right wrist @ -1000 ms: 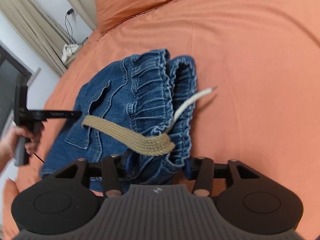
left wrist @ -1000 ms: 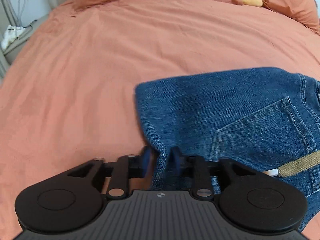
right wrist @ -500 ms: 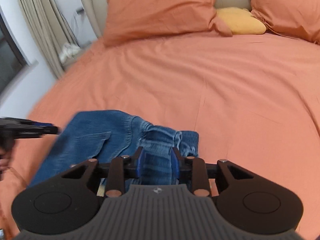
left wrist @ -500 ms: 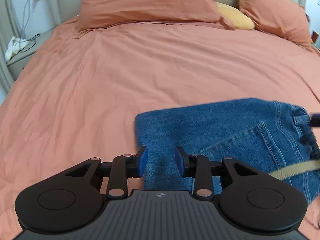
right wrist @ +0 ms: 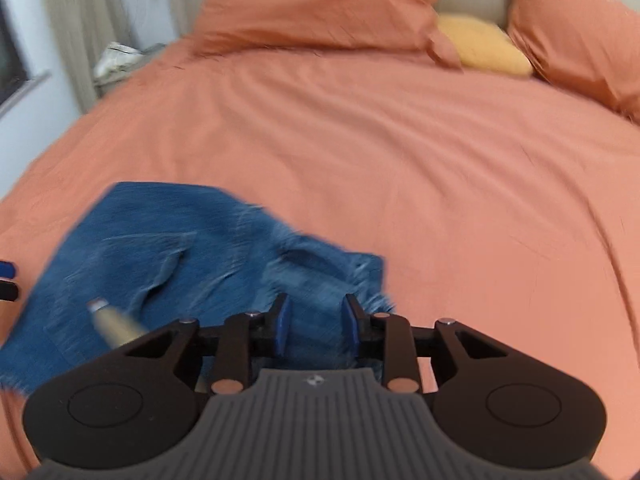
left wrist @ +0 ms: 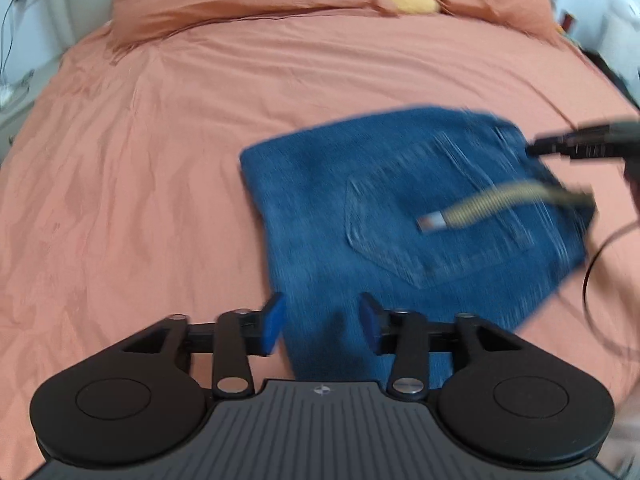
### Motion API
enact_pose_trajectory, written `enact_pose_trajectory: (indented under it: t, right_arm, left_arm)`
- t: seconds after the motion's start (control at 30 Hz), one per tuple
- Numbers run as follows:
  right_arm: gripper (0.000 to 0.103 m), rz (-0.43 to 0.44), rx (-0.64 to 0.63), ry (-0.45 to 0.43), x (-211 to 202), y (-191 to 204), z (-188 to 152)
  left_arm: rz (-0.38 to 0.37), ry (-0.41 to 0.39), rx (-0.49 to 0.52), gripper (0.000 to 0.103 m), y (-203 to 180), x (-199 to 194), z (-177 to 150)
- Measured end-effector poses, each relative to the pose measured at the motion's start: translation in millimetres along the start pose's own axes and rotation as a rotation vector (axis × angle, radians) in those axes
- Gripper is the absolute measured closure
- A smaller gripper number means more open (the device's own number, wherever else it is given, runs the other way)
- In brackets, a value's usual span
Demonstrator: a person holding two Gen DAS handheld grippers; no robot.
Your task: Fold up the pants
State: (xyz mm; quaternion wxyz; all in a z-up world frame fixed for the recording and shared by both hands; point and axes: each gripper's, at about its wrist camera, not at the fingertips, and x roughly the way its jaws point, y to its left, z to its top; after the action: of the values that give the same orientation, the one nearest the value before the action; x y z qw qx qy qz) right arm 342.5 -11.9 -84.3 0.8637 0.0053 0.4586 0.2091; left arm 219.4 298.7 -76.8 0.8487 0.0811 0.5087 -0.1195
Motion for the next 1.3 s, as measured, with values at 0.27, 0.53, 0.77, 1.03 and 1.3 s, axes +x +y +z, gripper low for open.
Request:
enact_pose_trajectory:
  t: [0.27,0.53,0.77,1.03,1.3]
  right_arm:
    - [0.077,0.040,-0.099,-0.057,-46,35,-69]
    - [0.077,0.028,-0.060,-0.075,-46,35,-89]
    - [0.079,0.022,-0.049,-0.063,-43,32,-87]
    - [0.081,-0.018,-0.053,-0.052,-42,26,-88]
    - [0.081,0.020,-0.031,-0.011,-20,13,-105]
  left_arm:
    - [0.077,0.061,0.184,0.027,-50,-14,-60]
    - [0.239,-0.100,0.003,0.035,-57,7,-85]
    - [0.351,-0.030,0.243,0.080,-85,25,-78]
    - [0.380,0.069,0.664,0.084,-99,28,-89]
    - [0.324,0.108,0.581,0.084,-88,60,-90]
